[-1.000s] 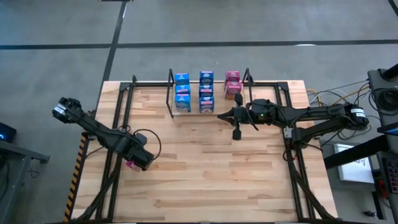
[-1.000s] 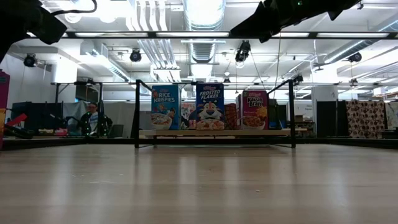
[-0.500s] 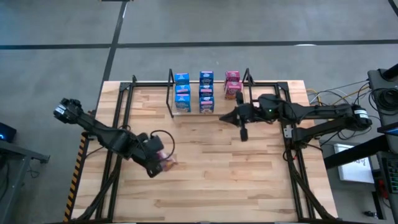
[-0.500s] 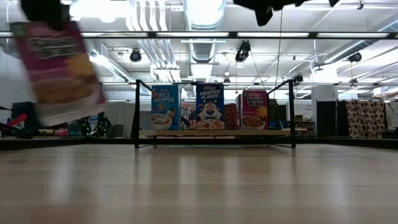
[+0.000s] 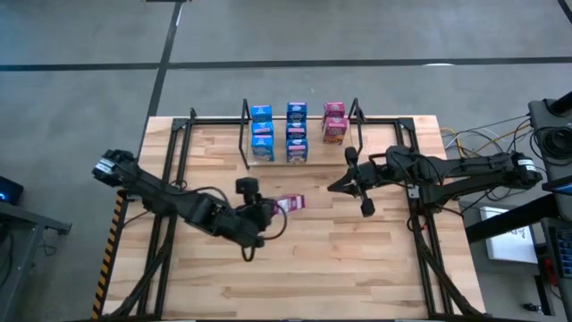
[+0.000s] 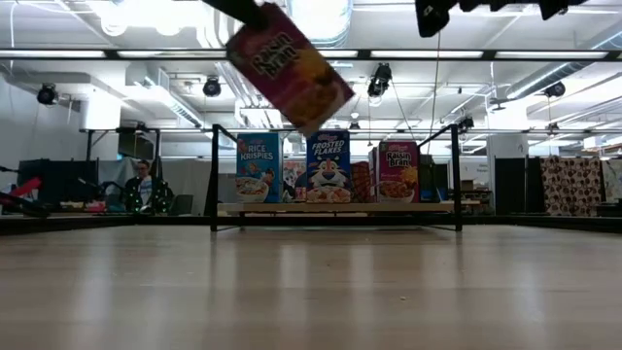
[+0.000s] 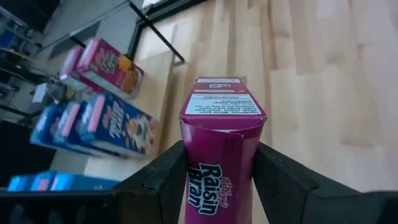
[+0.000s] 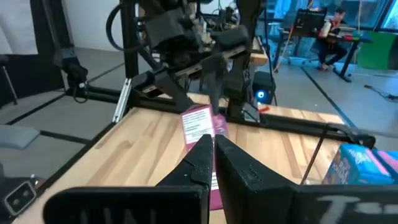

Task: Stack cereal on shelf
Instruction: Put the purple cereal box on the shelf aligned with the other purple cereal box

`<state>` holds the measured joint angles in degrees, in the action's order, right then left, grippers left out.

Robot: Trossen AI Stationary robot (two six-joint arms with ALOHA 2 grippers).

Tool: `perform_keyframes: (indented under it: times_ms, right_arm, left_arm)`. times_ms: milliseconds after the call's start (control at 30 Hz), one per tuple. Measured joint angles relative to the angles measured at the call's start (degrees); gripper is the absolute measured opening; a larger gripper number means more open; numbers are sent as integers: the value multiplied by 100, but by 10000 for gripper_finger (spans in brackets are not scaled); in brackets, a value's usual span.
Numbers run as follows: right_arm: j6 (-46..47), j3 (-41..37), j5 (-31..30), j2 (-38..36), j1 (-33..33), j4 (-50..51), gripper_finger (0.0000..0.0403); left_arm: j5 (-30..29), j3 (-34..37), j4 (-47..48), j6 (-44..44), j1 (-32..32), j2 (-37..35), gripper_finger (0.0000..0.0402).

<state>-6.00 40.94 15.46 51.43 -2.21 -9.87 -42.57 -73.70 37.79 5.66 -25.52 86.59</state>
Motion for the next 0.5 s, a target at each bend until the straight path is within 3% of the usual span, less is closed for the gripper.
perform_keyframes:
  times_ms: [367, 500]
  right_arm:
    - [542, -298, -194, -356, -19, -202, 9]
    - [627, -279, 546, -452, -1, -243, 9]
  left_arm:
    - [499, -84, -175, -125, 614, 317, 155]
    - [507, -76, -176, -8, 632, 315, 155]
